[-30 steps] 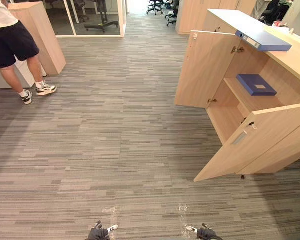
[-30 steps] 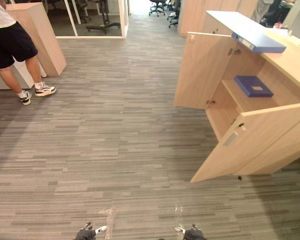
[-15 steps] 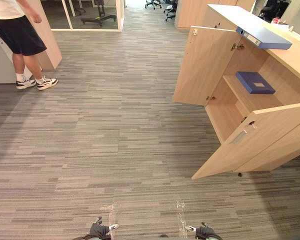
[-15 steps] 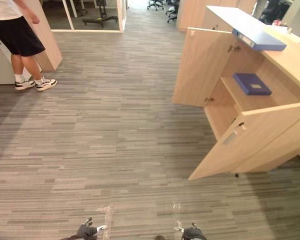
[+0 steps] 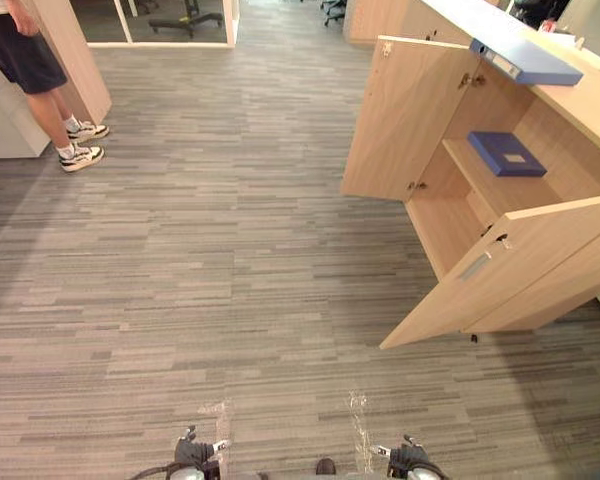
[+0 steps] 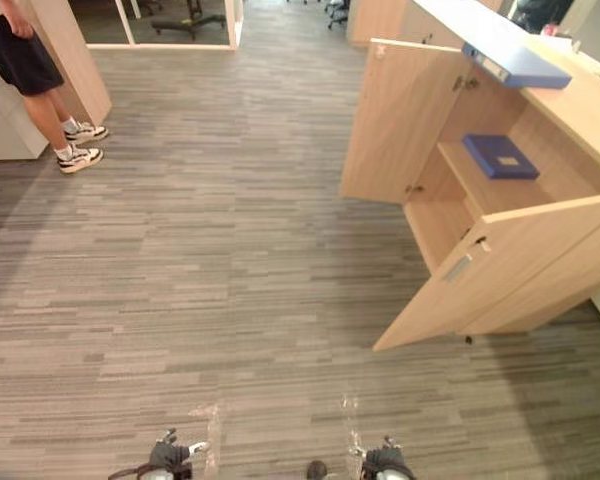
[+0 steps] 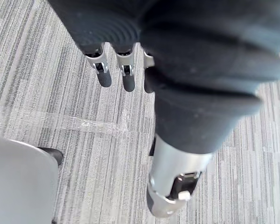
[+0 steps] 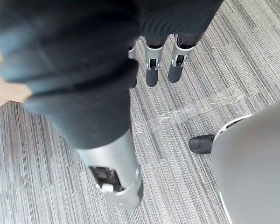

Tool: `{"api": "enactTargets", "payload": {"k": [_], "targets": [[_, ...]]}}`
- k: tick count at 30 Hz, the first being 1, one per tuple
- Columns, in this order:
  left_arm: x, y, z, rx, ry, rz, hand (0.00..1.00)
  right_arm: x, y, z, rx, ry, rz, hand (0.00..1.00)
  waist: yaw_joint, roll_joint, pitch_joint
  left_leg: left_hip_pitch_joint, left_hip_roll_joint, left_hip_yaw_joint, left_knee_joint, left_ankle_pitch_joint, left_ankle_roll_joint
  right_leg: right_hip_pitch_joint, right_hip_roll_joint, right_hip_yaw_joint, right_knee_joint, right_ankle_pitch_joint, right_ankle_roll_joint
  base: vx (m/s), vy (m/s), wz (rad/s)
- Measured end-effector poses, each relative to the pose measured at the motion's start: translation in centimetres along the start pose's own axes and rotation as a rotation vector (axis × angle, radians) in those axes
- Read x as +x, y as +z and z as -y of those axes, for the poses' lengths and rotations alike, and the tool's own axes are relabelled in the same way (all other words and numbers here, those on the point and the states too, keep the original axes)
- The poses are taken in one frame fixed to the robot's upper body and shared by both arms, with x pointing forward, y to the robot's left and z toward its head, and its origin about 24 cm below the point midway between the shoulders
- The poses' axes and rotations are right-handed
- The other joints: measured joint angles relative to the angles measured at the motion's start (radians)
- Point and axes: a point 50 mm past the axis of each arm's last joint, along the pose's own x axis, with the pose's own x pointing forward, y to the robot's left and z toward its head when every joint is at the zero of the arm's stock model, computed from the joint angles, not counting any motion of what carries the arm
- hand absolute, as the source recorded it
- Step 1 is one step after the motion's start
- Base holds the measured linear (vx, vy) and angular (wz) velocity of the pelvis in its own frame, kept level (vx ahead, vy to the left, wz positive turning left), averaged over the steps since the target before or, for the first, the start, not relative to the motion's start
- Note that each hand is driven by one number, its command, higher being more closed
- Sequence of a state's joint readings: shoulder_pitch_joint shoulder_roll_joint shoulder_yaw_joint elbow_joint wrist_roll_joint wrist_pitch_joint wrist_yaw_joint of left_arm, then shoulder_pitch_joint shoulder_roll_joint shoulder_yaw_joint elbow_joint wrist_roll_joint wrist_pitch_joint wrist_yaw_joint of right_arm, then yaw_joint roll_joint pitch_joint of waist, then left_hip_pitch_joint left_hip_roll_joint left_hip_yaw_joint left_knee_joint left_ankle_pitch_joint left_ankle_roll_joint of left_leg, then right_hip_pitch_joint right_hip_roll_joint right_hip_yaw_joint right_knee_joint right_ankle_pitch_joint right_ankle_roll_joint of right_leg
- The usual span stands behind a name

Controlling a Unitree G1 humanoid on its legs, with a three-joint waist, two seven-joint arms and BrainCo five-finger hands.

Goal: Walk over to the cabinet, pick up the folder, carry it to the office cabinet, place the folder inside the office cabinet, then close the office cabinet door

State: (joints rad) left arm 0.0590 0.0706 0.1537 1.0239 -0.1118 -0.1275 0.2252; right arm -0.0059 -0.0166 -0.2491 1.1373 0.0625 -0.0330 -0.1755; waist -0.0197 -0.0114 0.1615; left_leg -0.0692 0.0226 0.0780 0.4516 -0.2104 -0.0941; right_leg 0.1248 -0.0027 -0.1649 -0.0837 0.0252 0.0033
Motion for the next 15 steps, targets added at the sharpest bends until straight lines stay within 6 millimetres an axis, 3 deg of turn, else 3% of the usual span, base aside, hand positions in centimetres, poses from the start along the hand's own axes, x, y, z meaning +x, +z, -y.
{"api": "enactTargets", "payload": {"k": [2,3,4,8,9,10,11,13,15], "targets": [[0.0,0.4,0.2,-0.041,0.005,0.013,0.00,0.0,0.2,0.1,0.010,-0.003,0.008,0.00,0.003,0.005,0.011,-0.093,0.025,0.043,0.186,0.003,-0.011,0.009,-0.006,0.001,0.008,-0.018,-0.010,-0.03,0.046,0.04],[-0.2,0.5,0.5,-0.094,0.010,0.022,0.00,0.0,0.6,0.4,0.020,-0.011,0.029,0.00,0.011,0.018,0.024,-0.156,0.076,0.101,0.291,-0.054,0.055,0.016,-0.016,0.002,0.037,-0.040,-0.008,0.00,0.061,-0.03],[-0.2,0.5,0.5,-0.100,0.009,0.025,0.00,0.0,0.6,0.6,0.028,-0.014,0.029,0.00,0.011,0.020,0.024,-0.174,0.088,0.109,0.290,-0.068,0.062,0.017,-0.024,0.002,0.043,-0.046,-0.004,0.03,0.111,-0.07],[-0.3,0.5,0.3,-0.114,0.021,0.039,0.00,0.0,0.5,0.7,0.044,-0.018,0.027,0.00,0.012,0.025,0.020,-0.205,0.102,0.067,0.000,-0.027,0.045,0.000,-0.110,0.016,0.058,-0.075,0.042,0.10,0.204,-0.20],[-0.4,0.1,0.2,-0.128,0.030,0.025,0.00,0.0,0.6,1.0,0.044,-0.025,0.035,0.00,0.013,0.039,0.012,-0.189,0.126,0.069,-0.107,0.002,0.039,-0.001,-0.123,0.016,0.059,-0.085,0.066,0.29,0.383,-0.14],[-0.6,-0.5,0.1,-0.141,0.039,0.007,0.00,-0.1,0.5,1.2,0.046,-0.029,0.038,0.00,0.013,0.049,0.000,-0.171,0.128,0.117,-0.137,0.119,0.041,0.005,-0.144,0.011,0.064,-0.090,0.095,0.32,0.396,-0.12],[-0.7,-0.6,0.3,-0.148,0.036,0.003,0.00,-0.1,0.2,1.4,0.046,-0.034,0.031,0.00,0.014,0.045,-0.008,-0.170,0.125,0.137,-0.141,0.162,0.050,0.005,-0.157,0.004,0.065,-0.088,0.100,0.30,0.336,-0.06],[-0.8,-0.2,0.0,-0.146,0.047,0.026,0.00,-0.3,-0.3,0.6,0.065,-0.018,0.016,0.00,0.032,0.007,-0.029,-0.153,0.073,0.190,-0.156,0.155,0.071,-0.002,-0.217,0.002,0.091,-0.085,0.108,0.32,0.240,-0.24],[-1.0,-0.1,0.1,-0.119,0.031,0.050,0.00,-0.3,0.0,0.1,0.084,-0.008,0.020,0.00,0.038,-0.005,-0.039,-0.104,0.034,0.232,-0.181,0.139,0.093,-0.002,-0.262,0.001,0.099,-0.064,0.138,0.34,0.230,-0.41]]}}
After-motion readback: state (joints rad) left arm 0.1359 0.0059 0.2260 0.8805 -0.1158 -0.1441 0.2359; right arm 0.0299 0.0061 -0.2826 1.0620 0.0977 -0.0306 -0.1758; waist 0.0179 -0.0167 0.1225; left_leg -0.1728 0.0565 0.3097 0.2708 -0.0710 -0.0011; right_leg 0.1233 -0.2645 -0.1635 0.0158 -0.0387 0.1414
